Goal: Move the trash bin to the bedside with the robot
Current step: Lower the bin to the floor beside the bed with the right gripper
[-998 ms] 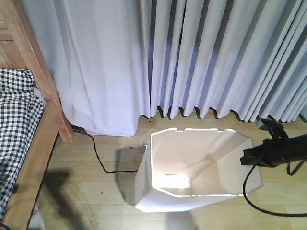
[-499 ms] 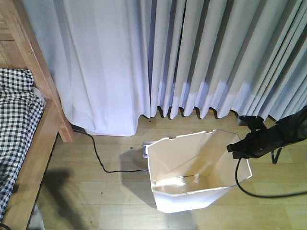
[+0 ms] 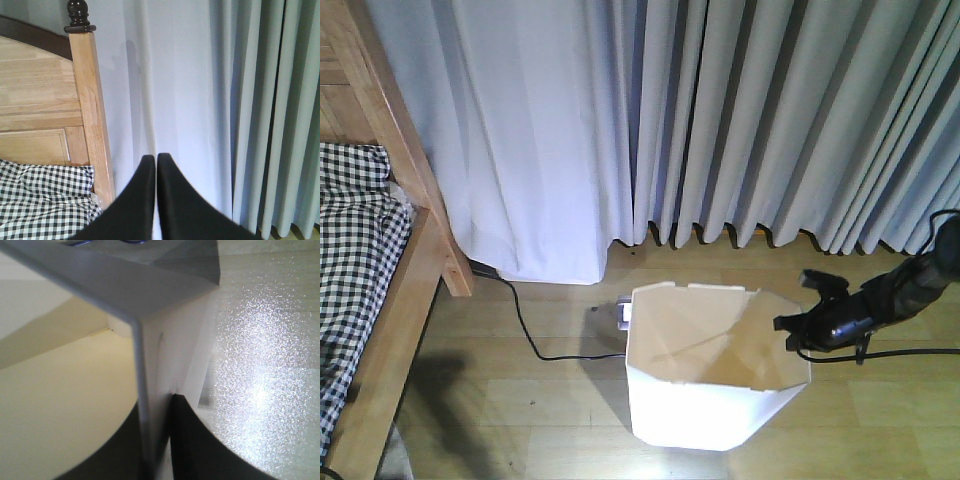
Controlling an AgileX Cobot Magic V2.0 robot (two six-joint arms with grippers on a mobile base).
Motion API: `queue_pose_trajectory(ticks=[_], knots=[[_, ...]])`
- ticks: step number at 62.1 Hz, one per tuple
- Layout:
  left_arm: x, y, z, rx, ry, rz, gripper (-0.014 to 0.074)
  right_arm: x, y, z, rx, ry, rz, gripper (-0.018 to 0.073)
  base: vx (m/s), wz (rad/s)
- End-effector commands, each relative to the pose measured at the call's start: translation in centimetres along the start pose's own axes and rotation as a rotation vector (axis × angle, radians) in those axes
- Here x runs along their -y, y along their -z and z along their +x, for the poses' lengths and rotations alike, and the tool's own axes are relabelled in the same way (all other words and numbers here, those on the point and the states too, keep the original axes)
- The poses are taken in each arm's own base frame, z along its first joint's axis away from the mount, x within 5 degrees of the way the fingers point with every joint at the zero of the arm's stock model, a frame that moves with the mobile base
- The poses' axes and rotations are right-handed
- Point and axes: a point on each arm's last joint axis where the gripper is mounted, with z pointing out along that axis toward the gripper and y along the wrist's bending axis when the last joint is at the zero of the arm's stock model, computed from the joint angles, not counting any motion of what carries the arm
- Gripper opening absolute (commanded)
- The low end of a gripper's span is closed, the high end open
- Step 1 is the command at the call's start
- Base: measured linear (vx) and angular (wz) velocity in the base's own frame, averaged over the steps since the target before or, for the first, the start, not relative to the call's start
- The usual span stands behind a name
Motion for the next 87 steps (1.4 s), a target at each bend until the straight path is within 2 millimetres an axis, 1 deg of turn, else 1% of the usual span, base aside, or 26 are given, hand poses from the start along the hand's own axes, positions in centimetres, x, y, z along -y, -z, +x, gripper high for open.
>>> queue_pose_trajectory(ticks=[1, 6, 13, 29, 34, 44, 50, 54, 59, 70, 73, 78, 87], knots=[[0.0, 0.0, -0.3, 0.071, 0.023, 0.007, -0.0006, -1.4, 1.3, -2.9, 0.045, 0.002, -0.142, 0.0017, 0.00, 0.00], [0.0, 0.0, -0.3, 0.071, 0.023, 0.007, -0.0006, -0.8, -0.2, -2.7, 0.034, -0.011, -0.148, 0.0020, 0.00, 0.00], [0.0, 0.0, -0.3, 0.071, 0.023, 0.007, -0.0006, -0.4, -1.8, -3.1, 0.029, -0.010, -0.173, 0.0029, 0.00, 0.00], [0.0, 0.0, -0.3, 0.071, 0.023, 0.007, -0.0006, 0.6, -4.1, -4.3, 0.038, -0.020, -0.174, 0.0056, 0.00, 0.00], [0.0, 0.0, -0.3, 0.071, 0.023, 0.007, -0.0006, 0.4, -4.7, -4.5, 0.028, -0.001, -0.165, 0.0067, 0.00, 0.00], [0.0, 0.0, -0.3, 0.071, 0.023, 0.007, -0.0006, -0.8, -6.3, -4.1, -0.038, 0.052, -0.134, 0.0102, 0.00, 0.00], [0.0, 0.0, -0.3, 0.071, 0.023, 0.007, -0.0006, -1.1, -6.6, -4.0, -0.048, 0.033, -0.129, 0.0147, 0.00, 0.00], [0.0, 0.0, -0.3, 0.071, 0.023, 0.007, -0.0006, -1.1, -6.6, -4.0, -0.047, 0.033, -0.128, 0.0193, 0.00, 0.00], [0.0, 0.0, -0.3, 0.071, 0.023, 0.007, -0.0006, -1.0, -6.6, -4.0, -0.044, 0.036, -0.124, 0.0273, 0.00, 0.00], [0.0, 0.0, -0.3, 0.071, 0.023, 0.007, -0.0006, -0.8, -6.6, -4.0, -0.039, 0.050, -0.105, 0.0484, 0.00, 0.00], [0.0, 0.0, -0.3, 0.071, 0.023, 0.007, -0.0006, -0.7, -6.6, -4.3, -0.023, 0.057, -0.090, 0.0522, 0.00, 0.00], [0.0, 0.0, -0.3, 0.071, 0.023, 0.007, -0.0006, -0.6, -6.5, -4.6, -0.004, 0.061, -0.075, 0.0558, 0.00, 0.00], [0.0, 0.0, -0.3, 0.071, 0.023, 0.007, -0.0006, -0.8, -6.5, -4.3, -0.029, 0.059, -0.102, 0.0555, 0.00, 0.00]])
